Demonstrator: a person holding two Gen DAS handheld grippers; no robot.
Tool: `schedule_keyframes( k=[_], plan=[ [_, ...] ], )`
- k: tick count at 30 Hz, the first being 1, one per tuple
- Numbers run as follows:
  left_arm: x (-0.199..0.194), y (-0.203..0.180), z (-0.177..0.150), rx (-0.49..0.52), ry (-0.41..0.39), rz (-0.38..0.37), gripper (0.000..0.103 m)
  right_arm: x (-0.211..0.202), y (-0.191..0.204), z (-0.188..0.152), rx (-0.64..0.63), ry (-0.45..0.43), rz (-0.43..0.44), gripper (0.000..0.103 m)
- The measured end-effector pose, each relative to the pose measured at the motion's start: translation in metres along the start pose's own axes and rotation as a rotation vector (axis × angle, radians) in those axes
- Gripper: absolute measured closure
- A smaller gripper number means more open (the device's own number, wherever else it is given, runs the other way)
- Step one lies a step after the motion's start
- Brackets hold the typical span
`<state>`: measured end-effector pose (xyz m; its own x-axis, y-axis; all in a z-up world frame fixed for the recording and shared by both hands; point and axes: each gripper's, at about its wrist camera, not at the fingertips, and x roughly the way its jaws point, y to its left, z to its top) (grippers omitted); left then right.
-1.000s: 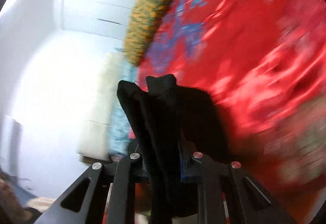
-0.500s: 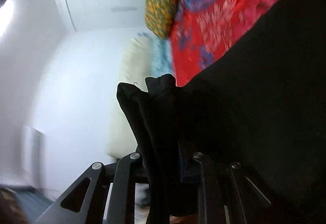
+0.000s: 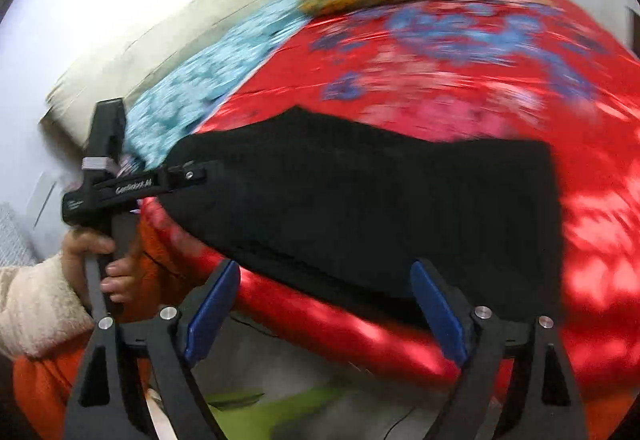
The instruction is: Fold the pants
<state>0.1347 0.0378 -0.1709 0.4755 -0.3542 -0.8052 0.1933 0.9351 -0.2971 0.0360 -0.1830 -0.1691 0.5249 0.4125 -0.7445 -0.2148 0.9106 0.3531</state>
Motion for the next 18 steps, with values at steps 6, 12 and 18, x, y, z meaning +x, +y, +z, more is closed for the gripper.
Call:
schedule_keyframes(
  k=[6, 12, 18],
  plan=[
    [0.058, -0.040, -0.003, 0.081, 0.150, 0.098, 0.100, -0.046, -0.046, -0.038, 0.173, -0.118, -0.119, 0.016],
    [0.032, -0.033, -0.011, 0.123, 0.110, 0.148, 0.101, -0.066, -0.065, -0.036, 0.115, -0.149, -0.469, 0.016],
    [0.051, -0.032, -0.014, 0.153, 0.124, 0.174, 0.096, -0.041, -0.052, -0.008, 0.028, -0.196, -0.327, 0.017]
  ],
)
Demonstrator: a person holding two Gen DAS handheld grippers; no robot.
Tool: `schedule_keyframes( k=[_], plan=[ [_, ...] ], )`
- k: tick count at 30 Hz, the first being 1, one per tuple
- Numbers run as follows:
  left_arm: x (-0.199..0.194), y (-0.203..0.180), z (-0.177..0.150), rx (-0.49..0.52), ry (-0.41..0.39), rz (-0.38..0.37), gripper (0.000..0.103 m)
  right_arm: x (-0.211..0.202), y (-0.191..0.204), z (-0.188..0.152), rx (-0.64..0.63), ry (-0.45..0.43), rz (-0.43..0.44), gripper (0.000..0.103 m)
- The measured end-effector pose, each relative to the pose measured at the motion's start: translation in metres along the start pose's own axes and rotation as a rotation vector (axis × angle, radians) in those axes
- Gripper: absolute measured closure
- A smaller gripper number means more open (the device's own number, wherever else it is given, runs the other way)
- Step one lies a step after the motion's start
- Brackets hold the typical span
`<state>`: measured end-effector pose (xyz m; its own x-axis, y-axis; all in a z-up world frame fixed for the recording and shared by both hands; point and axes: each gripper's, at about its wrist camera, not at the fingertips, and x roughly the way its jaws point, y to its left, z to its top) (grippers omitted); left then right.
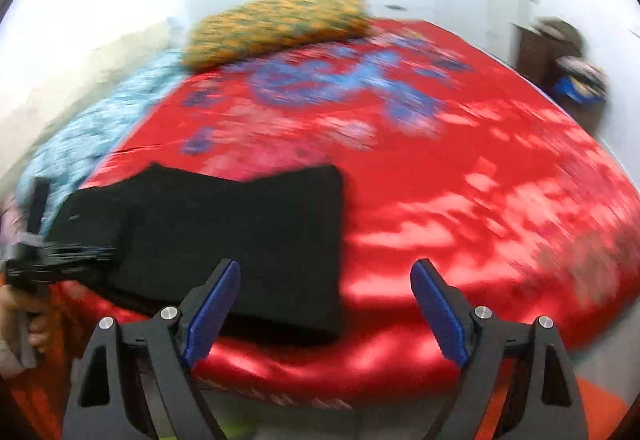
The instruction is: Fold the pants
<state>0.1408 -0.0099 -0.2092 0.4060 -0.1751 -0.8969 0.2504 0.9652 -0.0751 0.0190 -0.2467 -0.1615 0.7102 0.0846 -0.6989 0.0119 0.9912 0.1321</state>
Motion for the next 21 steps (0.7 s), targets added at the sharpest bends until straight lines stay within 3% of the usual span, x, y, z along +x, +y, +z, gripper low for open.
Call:
schedule_keyframes(
  k=[2, 3, 4, 5, 6, 7, 9, 11, 13, 16, 21],
  plan=[
    [0.002, 0.000, 0.001, 0.012, -0.001, 0.006, 0.093, 0.016, 0.016, 0.000, -0.033, 0.023, 0.124, 0.017],
    [0.001, 0.002, 0.000, 0.008, 0.001, -0.003, 0.088, 0.040, 0.020, -0.007, -0.033, 0.123, 0.141, 0.017],
    [0.000, 0.007, 0.000, -0.008, 0.005, -0.011, 0.070, 0.061, 0.020, -0.016, -0.025, 0.227, 0.130, 0.020],
    [-0.003, 0.013, -0.001, -0.031, 0.004, -0.018, 0.059, 0.078, 0.016, -0.026, -0.013, 0.302, 0.101, 0.023],
    [-0.011, 0.021, -0.002, -0.065, -0.010, -0.021, 0.038, 0.076, 0.014, -0.028, -0.013, 0.258, 0.093, 0.023],
    [-0.020, 0.034, -0.002, -0.111, -0.043, -0.020, 0.025, 0.070, 0.014, -0.025, -0.015, 0.233, 0.086, 0.024],
    [-0.037, 0.059, -0.003, -0.198, -0.101, -0.013, 0.022, 0.060, 0.013, -0.014, -0.007, 0.203, 0.076, 0.024],
    [-0.051, 0.079, -0.002, -0.275, -0.155, 0.019, 0.022, 0.038, 0.009, -0.004, 0.014, 0.118, 0.075, 0.024],
    [-0.062, 0.083, 0.001, -0.303, -0.216, 0.024, 0.022, 0.022, 0.008, 0.008, 0.010, 0.060, 0.065, 0.024],
    [-0.064, 0.055, 0.010, -0.204, -0.256, -0.023, 0.022, 0.033, 0.010, 0.038, -0.018, 0.073, 0.043, 0.024],
    [-0.035, -0.014, 0.015, 0.081, -0.202, -0.076, 0.022, 0.079, 0.010, 0.065, -0.050, 0.144, 0.051, 0.024]
  ],
)
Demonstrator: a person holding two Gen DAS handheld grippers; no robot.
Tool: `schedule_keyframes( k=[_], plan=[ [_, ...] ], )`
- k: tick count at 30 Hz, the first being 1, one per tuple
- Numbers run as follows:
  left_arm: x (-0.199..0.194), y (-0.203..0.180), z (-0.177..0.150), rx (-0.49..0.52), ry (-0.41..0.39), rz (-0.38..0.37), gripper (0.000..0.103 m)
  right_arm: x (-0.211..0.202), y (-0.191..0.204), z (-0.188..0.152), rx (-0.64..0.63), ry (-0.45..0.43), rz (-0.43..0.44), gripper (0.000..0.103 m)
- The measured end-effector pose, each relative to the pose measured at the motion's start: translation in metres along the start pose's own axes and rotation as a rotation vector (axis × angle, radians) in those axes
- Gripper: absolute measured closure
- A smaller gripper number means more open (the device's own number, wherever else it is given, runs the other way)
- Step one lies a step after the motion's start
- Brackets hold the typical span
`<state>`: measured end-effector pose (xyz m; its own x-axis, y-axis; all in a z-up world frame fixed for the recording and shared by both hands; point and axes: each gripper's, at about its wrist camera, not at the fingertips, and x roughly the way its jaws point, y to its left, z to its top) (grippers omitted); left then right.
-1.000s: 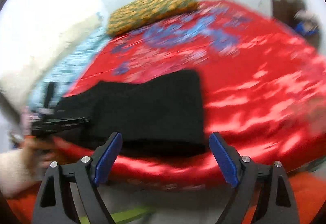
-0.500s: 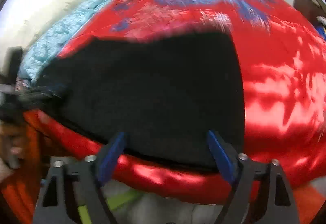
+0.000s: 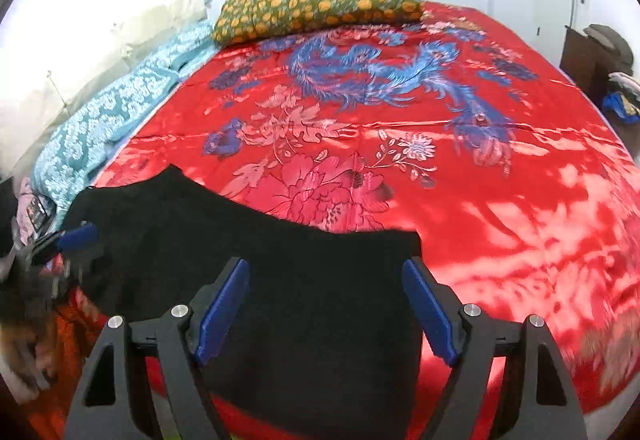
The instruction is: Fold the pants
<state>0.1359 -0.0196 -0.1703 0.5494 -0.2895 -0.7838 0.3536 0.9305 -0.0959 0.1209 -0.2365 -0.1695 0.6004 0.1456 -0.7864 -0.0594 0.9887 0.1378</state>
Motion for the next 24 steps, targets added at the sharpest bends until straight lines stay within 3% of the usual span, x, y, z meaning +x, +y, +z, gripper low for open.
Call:
schedule_keyframes(
  k=[4, 5, 8, 13, 18, 22, 24],
  plan=[
    [0.042, 0.002, -0.023, 0.001, 0.178, 0.010, 0.025, 0.066, -0.016, -0.010, 0.033, 0.228, -0.024, 0.023],
    [0.044, 0.006, -0.027, -0.008, 0.176, -0.005, 0.025, 0.070, -0.016, -0.014, 0.008, 0.231, -0.046, 0.023],
    [0.035, 0.008, -0.022, -0.004, 0.167, 0.013, 0.025, 0.045, -0.008, -0.015, -0.029, 0.163, -0.078, 0.023],
    [0.029, 0.020, -0.022, -0.061, 0.148, 0.003, 0.018, -0.026, 0.004, -0.042, 0.030, 0.018, -0.019, 0.022],
    [0.039, 0.021, -0.027, -0.088, 0.182, 0.020, 0.018, 0.006, 0.014, -0.093, 0.007, 0.170, -0.059, 0.021],
    [0.028, 0.024, -0.026, -0.095, 0.157, 0.032, 0.018, -0.024, 0.024, -0.082, -0.027, 0.051, -0.083, 0.022],
    [0.023, 0.026, -0.023, -0.102, 0.141, 0.038, 0.016, -0.041, 0.030, -0.077, -0.045, -0.037, -0.116, 0.016]
  ],
)
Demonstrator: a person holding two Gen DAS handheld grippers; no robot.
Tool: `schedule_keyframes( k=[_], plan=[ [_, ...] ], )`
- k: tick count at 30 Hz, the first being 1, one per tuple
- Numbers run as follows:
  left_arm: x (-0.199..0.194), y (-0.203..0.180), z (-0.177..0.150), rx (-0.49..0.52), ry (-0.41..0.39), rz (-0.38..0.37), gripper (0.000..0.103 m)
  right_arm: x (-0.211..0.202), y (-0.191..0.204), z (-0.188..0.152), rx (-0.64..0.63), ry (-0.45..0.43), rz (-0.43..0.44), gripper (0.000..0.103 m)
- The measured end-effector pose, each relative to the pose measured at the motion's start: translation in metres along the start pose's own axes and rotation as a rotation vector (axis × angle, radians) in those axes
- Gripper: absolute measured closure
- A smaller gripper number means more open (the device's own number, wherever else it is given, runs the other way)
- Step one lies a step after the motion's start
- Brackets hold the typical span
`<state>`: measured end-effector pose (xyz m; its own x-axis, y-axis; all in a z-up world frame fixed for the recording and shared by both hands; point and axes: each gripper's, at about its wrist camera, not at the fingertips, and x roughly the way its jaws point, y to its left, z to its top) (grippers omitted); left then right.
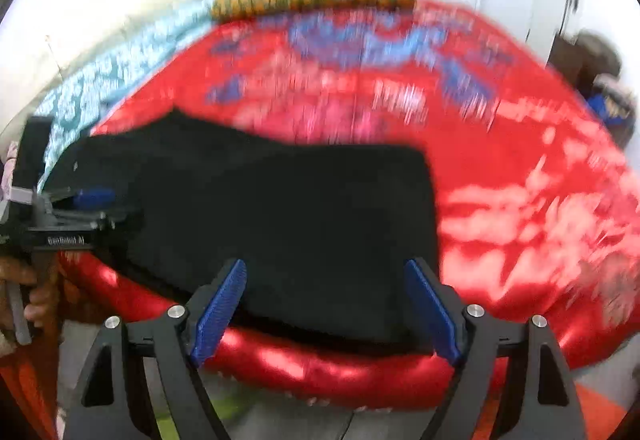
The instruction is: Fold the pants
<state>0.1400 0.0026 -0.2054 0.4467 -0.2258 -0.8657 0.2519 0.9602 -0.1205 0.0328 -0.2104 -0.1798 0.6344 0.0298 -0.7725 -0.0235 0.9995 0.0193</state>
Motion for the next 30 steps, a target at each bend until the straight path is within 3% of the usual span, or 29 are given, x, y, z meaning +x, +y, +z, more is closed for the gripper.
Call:
schedule_keyframes(
  k=[2, 7, 14, 24, 30],
  plan=[
    [-0.004, 0.002, 0.001, -0.004, -0.013, 0.010, 0.014, -0.005, 0.003, 0.000, -0.001, -0.039, -0.029, 0.010],
    [-0.011, 0.007, 0.000, -0.002, -0.026, 0.050, 0.013, 0.005, -0.001, -0.008, 0.024, -0.010, -0.071, 0.010],
    [-0.024, 0.030, 0.000, -0.057, -0.063, 0.102, 0.013, 0.007, -0.002, -0.006, 0.013, -0.043, -0.112, 0.010],
    [-0.018, 0.094, -0.007, -0.231, -0.052, 0.227, 0.012, 0.011, 0.004, -0.001, 0.002, -0.060, -0.105, 0.010],
    [-0.007, 0.105, -0.010, -0.249, -0.031, 0.282, 0.012, 0.021, 0.006, 0.000, -0.003, -0.031, -0.108, 0.010]
  ],
)
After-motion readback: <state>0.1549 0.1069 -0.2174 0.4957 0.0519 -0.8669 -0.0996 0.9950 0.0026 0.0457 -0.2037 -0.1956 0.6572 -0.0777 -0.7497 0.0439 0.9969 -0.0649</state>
